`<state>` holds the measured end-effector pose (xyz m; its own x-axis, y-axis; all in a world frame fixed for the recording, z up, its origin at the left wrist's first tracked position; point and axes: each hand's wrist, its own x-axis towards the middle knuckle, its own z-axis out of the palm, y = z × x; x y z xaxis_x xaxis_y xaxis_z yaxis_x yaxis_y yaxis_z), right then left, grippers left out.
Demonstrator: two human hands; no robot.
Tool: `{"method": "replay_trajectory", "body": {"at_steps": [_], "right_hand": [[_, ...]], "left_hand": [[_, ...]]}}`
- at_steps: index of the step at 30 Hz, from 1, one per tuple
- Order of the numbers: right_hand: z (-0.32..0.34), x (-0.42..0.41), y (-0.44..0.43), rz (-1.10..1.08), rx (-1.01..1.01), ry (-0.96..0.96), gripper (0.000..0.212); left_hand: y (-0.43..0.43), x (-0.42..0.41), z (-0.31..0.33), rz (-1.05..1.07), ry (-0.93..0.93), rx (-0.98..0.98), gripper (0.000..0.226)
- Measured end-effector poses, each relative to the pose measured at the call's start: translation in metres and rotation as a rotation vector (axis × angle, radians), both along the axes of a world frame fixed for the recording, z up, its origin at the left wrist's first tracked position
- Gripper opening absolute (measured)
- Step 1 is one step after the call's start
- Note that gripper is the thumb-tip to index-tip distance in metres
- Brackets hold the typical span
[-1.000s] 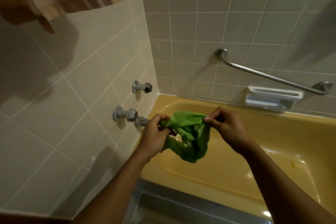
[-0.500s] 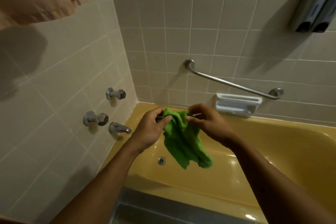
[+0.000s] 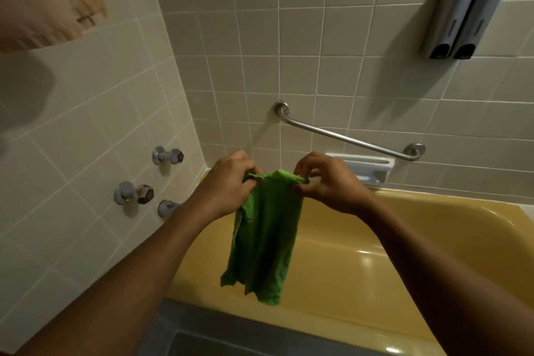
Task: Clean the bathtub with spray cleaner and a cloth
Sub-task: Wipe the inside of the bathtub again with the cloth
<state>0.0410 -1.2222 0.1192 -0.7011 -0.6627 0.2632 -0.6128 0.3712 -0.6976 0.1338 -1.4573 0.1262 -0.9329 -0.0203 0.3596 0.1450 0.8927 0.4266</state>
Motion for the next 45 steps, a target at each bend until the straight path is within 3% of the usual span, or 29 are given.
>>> {"method": "replay_trajectory", "body": {"at_steps": [3,5,8,10,13,16,19,22,24,31,36,40,43,45], "right_hand": [[0.009,0.002,0.002,0.12,-0.318,-0.356,0.023],[0.014,0.0,0.003,0.199,-0.475,-0.465,0.026],[0.022,-0.003,0.001,0.311,-0.6,-0.538,0.028],[0.024,-0.008,0.002,0.288,-0.51,-0.474,0.029],[0.026,-0.02,0.007,0.139,-0.098,-0.104,0.025],[0.029,-0.033,0.013,0.116,0.303,0.15,0.021],[0.031,-0.042,0.019,0.127,0.52,0.192,0.025],[0.036,-0.045,0.031,0.096,0.455,0.061,0.037],[0.036,-0.044,0.033,0.094,0.402,0.018,0.03],[0.005,-0.043,0.044,-0.033,0.522,0.137,0.016],[-0.003,-0.05,0.065,-0.209,0.404,0.199,0.013],[0.014,-0.05,0.077,-0.298,0.317,0.115,0.023],[0.026,-0.05,0.083,-0.278,0.296,0.057,0.007],[0.028,-0.053,0.091,-0.276,0.334,0.057,0.012]], "left_hand": [[-0.008,0.003,0.013,-0.044,0.007,0.267,0.013],[-0.015,0.006,0.022,-0.104,-0.077,0.498,0.02],[-0.026,0.005,0.03,-0.078,-0.132,0.472,0.027],[-0.034,0.001,0.035,-0.026,-0.111,0.371,0.034],[-0.045,-0.006,0.044,-0.055,-0.062,0.347,0.034],[-0.048,-0.01,0.049,-0.107,-0.036,0.288,0.034],[-0.052,-0.017,0.052,-0.14,0.023,0.092,0.028],[-0.061,-0.02,0.06,-0.16,0.056,-0.017,0.029],[-0.066,-0.022,0.066,-0.171,0.091,-0.066,0.027],[-0.099,-0.027,0.084,-0.207,0.121,-0.151,0.032],[-0.114,-0.025,0.088,-0.145,0.175,-0.191,0.036],[-0.126,-0.024,0.085,-0.036,0.133,-0.184,0.04],[-0.128,-0.026,0.077,0.019,0.072,-0.145,0.031],[-0.128,-0.026,0.072,0.075,0.006,-0.066,0.022]]}}
